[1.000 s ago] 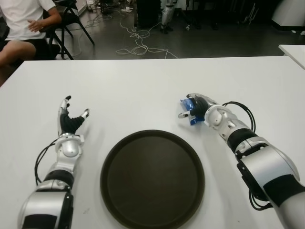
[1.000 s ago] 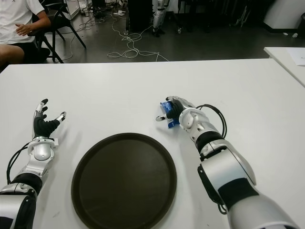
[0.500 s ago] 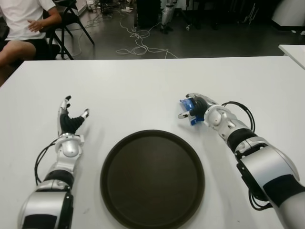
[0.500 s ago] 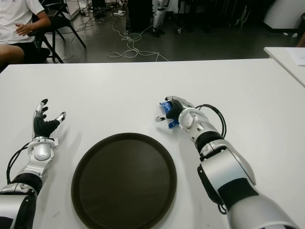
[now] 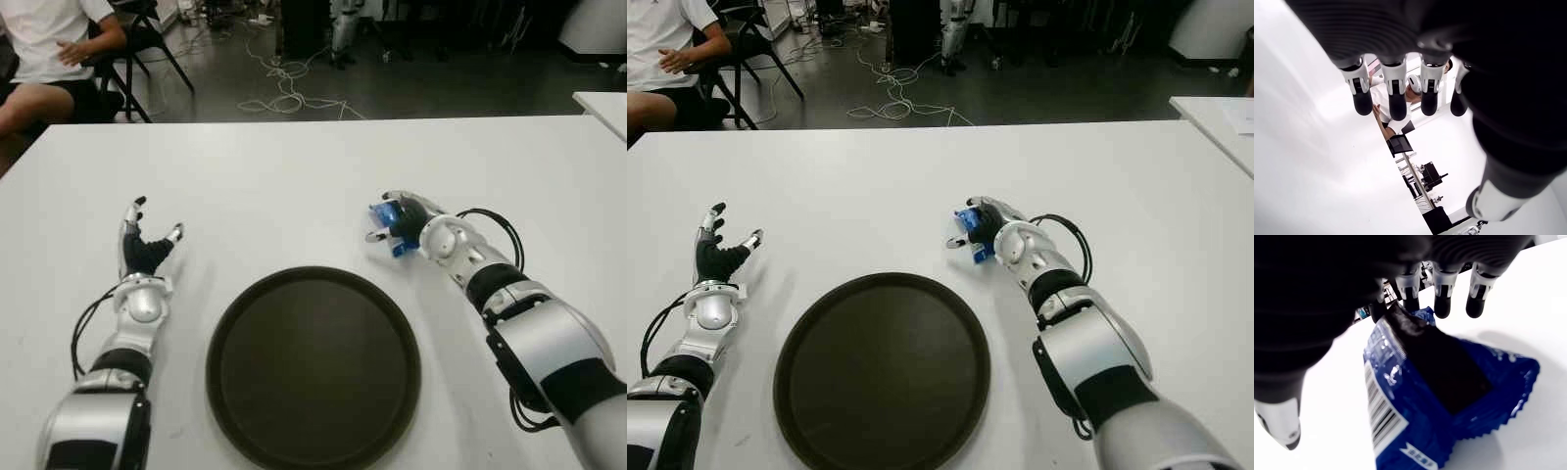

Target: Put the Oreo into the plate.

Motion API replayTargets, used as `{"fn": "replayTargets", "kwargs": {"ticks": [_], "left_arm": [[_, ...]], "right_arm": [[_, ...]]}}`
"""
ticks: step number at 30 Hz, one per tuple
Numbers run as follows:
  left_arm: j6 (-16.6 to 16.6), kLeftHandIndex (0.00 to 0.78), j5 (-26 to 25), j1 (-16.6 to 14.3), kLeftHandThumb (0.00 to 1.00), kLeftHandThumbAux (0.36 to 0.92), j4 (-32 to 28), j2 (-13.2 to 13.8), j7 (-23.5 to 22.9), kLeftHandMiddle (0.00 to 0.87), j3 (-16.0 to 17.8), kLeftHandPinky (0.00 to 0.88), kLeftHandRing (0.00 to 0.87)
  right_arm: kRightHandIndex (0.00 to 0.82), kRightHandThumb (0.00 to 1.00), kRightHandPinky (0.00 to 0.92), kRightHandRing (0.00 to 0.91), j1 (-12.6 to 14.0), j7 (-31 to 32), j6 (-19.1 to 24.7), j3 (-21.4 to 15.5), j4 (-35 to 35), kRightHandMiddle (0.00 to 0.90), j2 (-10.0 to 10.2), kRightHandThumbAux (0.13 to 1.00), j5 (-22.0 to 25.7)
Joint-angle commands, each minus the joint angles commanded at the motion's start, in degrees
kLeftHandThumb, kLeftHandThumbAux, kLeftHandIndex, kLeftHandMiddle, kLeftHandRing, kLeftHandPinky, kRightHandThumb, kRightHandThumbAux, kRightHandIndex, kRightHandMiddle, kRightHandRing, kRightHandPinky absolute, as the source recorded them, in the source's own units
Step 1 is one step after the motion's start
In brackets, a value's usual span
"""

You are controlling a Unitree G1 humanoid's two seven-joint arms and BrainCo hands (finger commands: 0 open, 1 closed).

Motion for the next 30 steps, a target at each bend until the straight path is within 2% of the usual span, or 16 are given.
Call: {"fn": "replayTargets", "kwargs": {"ticks": [18, 30], "left_arm": [[-0.24, 0.055, 0.0, 0.15, 0.0, 0.78, -0.22, -0.08, -0.12, 0.087, -0.04, 0.04, 0.066], [-0.24, 0.063, -0.01, 0.17, 0.0, 0.754, -0.07, 0.01, -0.07, 0.099, 0.0, 0.051, 0.082]], "right_arm": [[0.0, 0.0, 0.0, 0.0, 1.1, -0.84, -0.68, -0.16, 0.05, 0.0, -0.28, 0.624, 0.55], [0.0, 0.0, 0.0, 0.0, 1.4, -0.95, -0.93, 0.51, 0.14, 0.0, -0.47, 0.618, -0.31]]}}
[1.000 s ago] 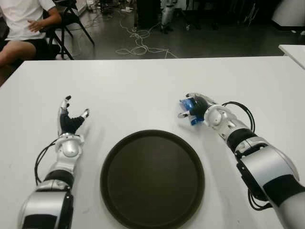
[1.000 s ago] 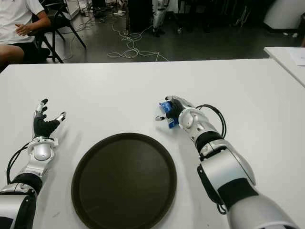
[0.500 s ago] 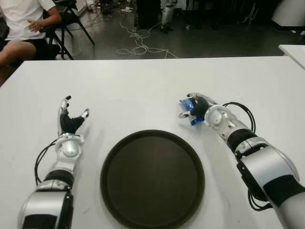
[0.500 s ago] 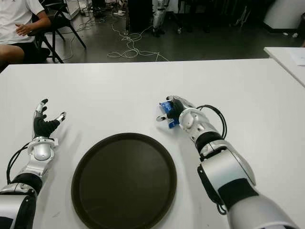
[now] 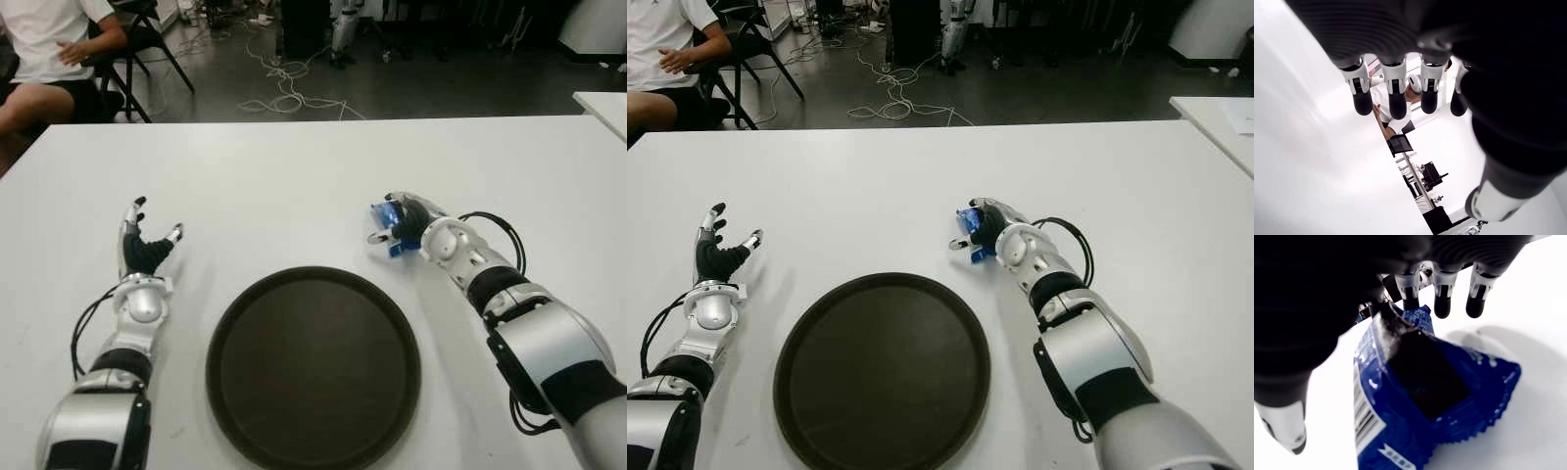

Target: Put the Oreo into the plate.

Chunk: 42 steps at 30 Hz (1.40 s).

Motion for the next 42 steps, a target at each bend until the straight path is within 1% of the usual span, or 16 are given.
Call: {"fn": "replayTargets", "kwargs": {"ticks": [4, 8, 17, 26, 29, 30, 31, 32, 33, 35, 37, 38, 39, 40, 41, 42], "left_arm": [[-0.31, 0.062, -0.01, 0.04, 0.0, 0.752, 0.02, 0.05, -0.17, 0.097, -0.01, 0.054, 0.079], [-0.82, 0.064, -0.22, 0.08, 0.0, 0.771, 0.05, 0.08, -0.63, 0.097, 0.13, 0.058, 0.076], [-1.26, 0.061, -0.21, 0.13, 0.0, 0.781, 0.05, 0.09, -0.72, 0.091, 0.15, 0.055, 0.069], [-1.35, 0.063, -0.47, 0.2, 0.0, 0.777, 0.03, 0.02, -0.98, 0.095, 0.32, 0.053, 0.072], [-1.22, 0.062, -0.63, 0.15, 0.0, 0.775, 0.09, 0.0, -1.2, 0.093, 0.47, 0.058, 0.072], [-1.17, 0.062, -0.66, 0.13, 0.0, 0.775, 0.11, 0.0, -1.25, 0.093, 0.49, 0.06, 0.073], [-1.1, 0.062, -0.61, 0.11, 0.0, 0.774, 0.13, 0.04, -1.25, 0.094, 0.45, 0.061, 0.074], [-1.06, 0.062, -0.58, 0.1, 0.0, 0.775, 0.13, 0.07, -1.25, 0.093, 0.41, 0.058, 0.074], [-1.05, 0.061, -0.53, 0.11, 0.0, 0.775, 0.1, 0.1, -1.24, 0.092, 0.36, 0.057, 0.073], [-1.1, 0.059, -0.45, 0.14, 0.0, 0.775, 0.04, 0.12, -1.21, 0.089, 0.29, 0.056, 0.071], [-1.1, 0.058, -0.37, 0.16, 0.0, 0.776, 0.04, 0.2, -1.18, 0.088, 0.23, 0.057, 0.07], [-1.06, 0.058, -0.33, 0.16, 0.0, 0.773, 0.05, 0.26, -1.17, 0.087, 0.2, 0.058, 0.07], [-1.02, 0.058, -0.31, 0.17, 0.0, 0.773, 0.07, 0.3, -1.17, 0.086, 0.19, 0.058, 0.07], [-0.87, 0.058, -0.22, 0.15, 0.0, 0.771, 0.1, 0.36, -1.09, 0.086, 0.13, 0.058, 0.07], [-0.78, 0.058, -0.2, 0.1, 0.0, 0.769, 0.12, 0.34, -1.04, 0.086, 0.12, 0.059, 0.07], [-0.72, 0.058, -0.19, 0.07, 0.0, 0.768, 0.14, 0.32, -1.0, 0.086, 0.11, 0.06, 0.071]], "right_arm": [[0.0, 0.0, 0.0, 0.0, 0.11, 0.03, 0.0, 0.1, 0.02, 0.0, -0.05, 0.604, 0.04], [0.0, 0.0, 0.0, 0.0, 0.27, -0.22, -0.09, 0.14, 0.06, 0.0, -0.09, 0.595, 0.07], [0.0, 0.0, 0.0, 0.0, 0.51, -0.8, -1.13, -0.18, 0.01, 0.0, -0.24, 0.607, 0.38], [0.001, 0.0, 0.026, 0.001, 0.53, -3.35, -2.15, 1.8, 0.14, 0.008, -0.65, 0.687, -1.52], [0.021, 0.0, 0.053, 0.016, 0.79, -4.83, -2.73, 2.11, 0.08, 0.029, -0.83, 0.725, -2.05], [0.081, 0.009, 0.114, 0.055, 0.95, -5.37, -3.02, 2.13, 0.02, 0.063, -0.9, 0.768, -2.14], [0.119, 0.016, 0.154, 0.08, 1.03, -5.93, -3.28, 2.05, 0.01, 0.085, -0.9, 0.796, -2.14], [0.174, 0.04, 0.198, 0.115, 1.06, -6.29, -3.45, 2.0, 0.03, 0.117, -0.89, 0.821, -2.14], [0.194, 0.05, 0.214, 0.127, 1.1, -6.58, -3.59, 1.9, 0.05, 0.128, -0.88, 0.829, -2.08], [0.29, 0.096, 0.289, 0.2, 1.2, -7.03, -3.81, 1.75, 0.09, 0.199, -0.88, 0.853, -1.94], [0.345, 0.123, 0.333, 0.248, 1.26, -7.41, -3.91, 1.62, 0.11, 0.245, -0.86, 0.861, -1.82], [0.372, 0.323, 0.364, 0.286, 1.27, -7.55, -3.92, 1.58, 0.12, 0.283, -0.85, 0.817, -1.79], [0.381, 0.395, 0.375, 0.3, 1.28, -7.63, -3.93, 1.56, 0.14, 0.296, -0.84, 0.801, -1.77], [0.396, 0.498, 0.409, 0.35, 1.25, -7.87, -3.85, 1.54, 0.16, 0.346, -0.81, 0.778, -1.78], [0.402, 0.535, 0.422, 0.369, 1.21, -8.28, -3.67, 1.62, 0.19, 0.364, -0.78, 0.769, -1.9], [0.41, 0.588, 0.457, 0.425, 1.17, -8.58, -3.55, 1.68, 0.21, 0.422, -0.76, 0.757, -2.0]]}}
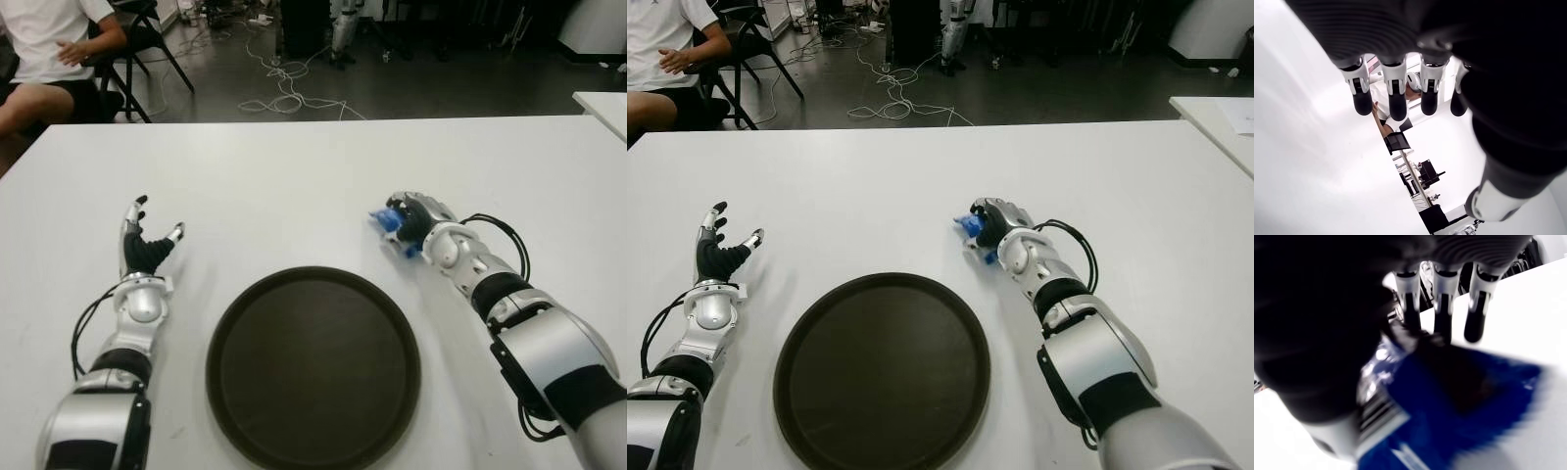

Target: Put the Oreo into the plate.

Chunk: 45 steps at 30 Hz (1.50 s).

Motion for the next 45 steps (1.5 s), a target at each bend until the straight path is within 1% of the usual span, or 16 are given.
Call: {"fn": "replayTargets", "kwargs": {"ticks": [2, 6, 14, 21, 27, 33, 37, 40, 45], "left_arm": [[-0.17, 0.059, -0.29, 0.0, 0.0, 0.767, -0.01, -0.12, -0.25, 0.089, 0.2, 0.066, 0.074], [-0.43, 0.06, -0.55, 0.01, 0.0, 0.774, -0.03, -0.23, -0.47, 0.092, 0.39, 0.067, 0.076], [-0.87, 0.06, -0.44, 0.14, 0.0, 0.775, -0.23, -0.25, -0.26, 0.088, 0.26, 0.061, 0.07], [-0.75, 0.065, -0.67, 0.04, 0.0, 0.769, -0.1, -0.36, -0.16, 0.093, 0.48, 0.069, 0.078], [-0.28, 0.061, -0.64, -0.02, 0.0, 0.767, -0.17, -0.29, 0.04, 0.091, 0.5, 0.057, 0.073], [-0.07, 0.06, -0.57, -0.09, 0.0, 0.76, -0.09, -0.3, 0.16, 0.096, 0.46, 0.055, 0.076], [-0.23, 0.063, -0.25, -0.07, 0.0, 0.775, -0.1, -0.22, 0.53, 0.103, 0.24, 0.06, 0.081], [-0.36, 0.062, 0.06, 0.02, 0.0, 0.782, -0.12, -0.09, 0.58, 0.096, -0.04, 0.061, 0.075], [-0.24, 0.055, -0.01, -0.04, 0.0, 0.789, -0.03, -0.1, 0.32, 0.085, -0.03, 0.056, 0.068]], "right_arm": [[0.419, 0.645, 0.503, 0.495, 0.0, -0.69, 0.13, 0.12, 0.02, 0.498, 0.04, 0.744, -0.16], [0.425, 0.674, 0.542, 0.552, -0.01, -1.77, 0.21, 0.33, 0.04, 0.562, 0.08, 0.737, -0.39], [0.428, 0.681, 0.592, 0.615, 0.1, -3.52, 0.09, -0.15, -0.03, 0.628, 0.16, 0.734, 0.01], [0.43, 0.681, 0.659, 0.675, 0.16, -4.44, 0.09, -0.66, -0.12, 0.684, 0.24, 0.732, 0.45], [0.432, 0.683, 0.686, 0.707, 0.0, -4.79, 0.44, -1.27, -0.18, 0.719, 0.4, 0.73, 0.75], [0.433, 0.684, 0.705, 0.714, -0.03, -5.98, 0.76, -1.09, -0.21, 0.725, 0.48, 0.729, 0.22], [0.434, 0.684, 0.702, 0.721, -0.21, -7.48, 1.38, -0.04, -0.19, 0.731, 0.4, 0.729, -0.92], [0.433, 0.685, 0.692, 0.711, -0.34, -7.48, 1.68, 0.07, -0.22, 0.721, 0.42, 0.729, -0.9], [0.434, 0.686, 0.704, 0.719, -0.48, -7.29, 1.76, -0.08, -0.36, 0.727, 0.43, 0.729, -0.47]]}}
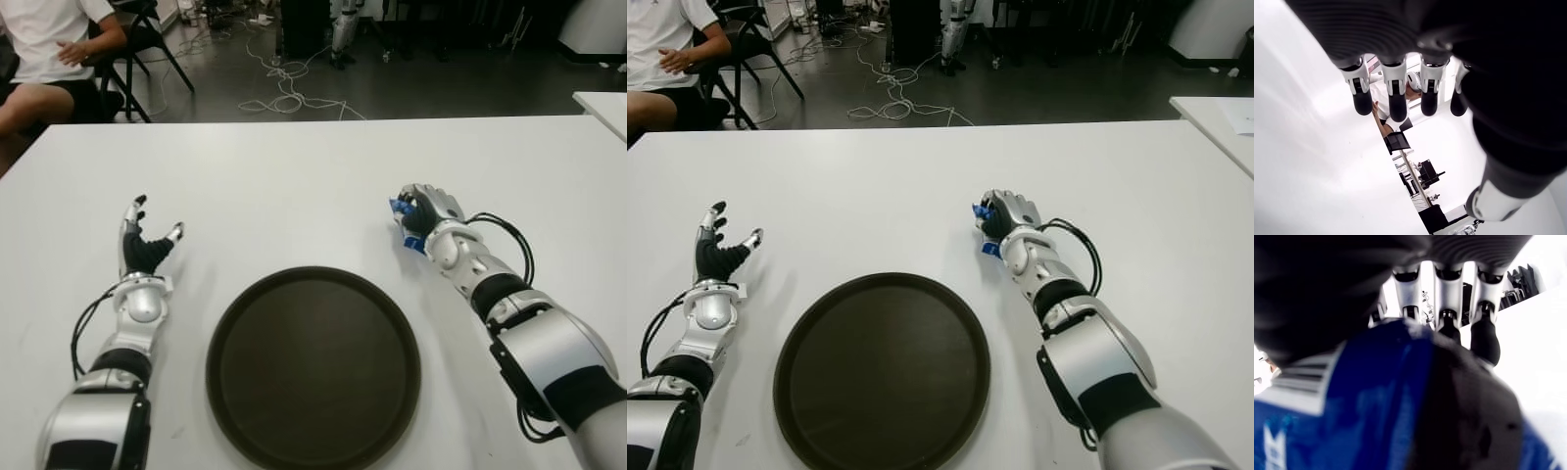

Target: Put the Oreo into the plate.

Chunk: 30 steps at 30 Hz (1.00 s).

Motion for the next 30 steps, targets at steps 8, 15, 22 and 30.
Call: {"fn": "replayTargets", "kwargs": {"ticks": [8, 15, 22, 30], "left_arm": [[-0.25, 0.058, -0.27, -0.04, 0.0, 0.803, -0.09, -0.09, -0.27, 0.087, 0.17, 0.061, 0.07], [-0.59, 0.058, -0.36, 0.11, 0.0, 0.8, -0.17, -0.16, -0.44, 0.086, 0.2, 0.058, 0.069], [-0.23, 0.055, -0.32, -0.05, 0.0, 0.784, -0.01, -0.16, -0.19, 0.083, 0.21, 0.057, 0.066], [-0.49, 0.06, -0.4, -0.03, 0.0, 0.777, 0.02, -0.15, -0.26, 0.088, 0.29, 0.067, 0.072]], "right_arm": [[0.435, 0.688, 0.717, 0.735, -0.43, 2.41, -0.48, -2.46, -0.47, 0.74, 0.22, 0.728, 2.73], [0.437, 0.69, 0.718, 0.737, -1.32, 2.55, -0.82, -3.96, -1.08, 0.739, -0.06, 0.727, 4.23], [0.432, 0.68, 0.13, 0.295, -2.16, -0.37, -0.32, -4.03, -1.67, 0.386, -0.16, 0.729, 3.64], [0.427, 0.676, 0.079, 0.242, -3.57, -0.84, -3.12, -6.83, -5.06, 0.336, -0.09, 0.732, 6.61]]}}
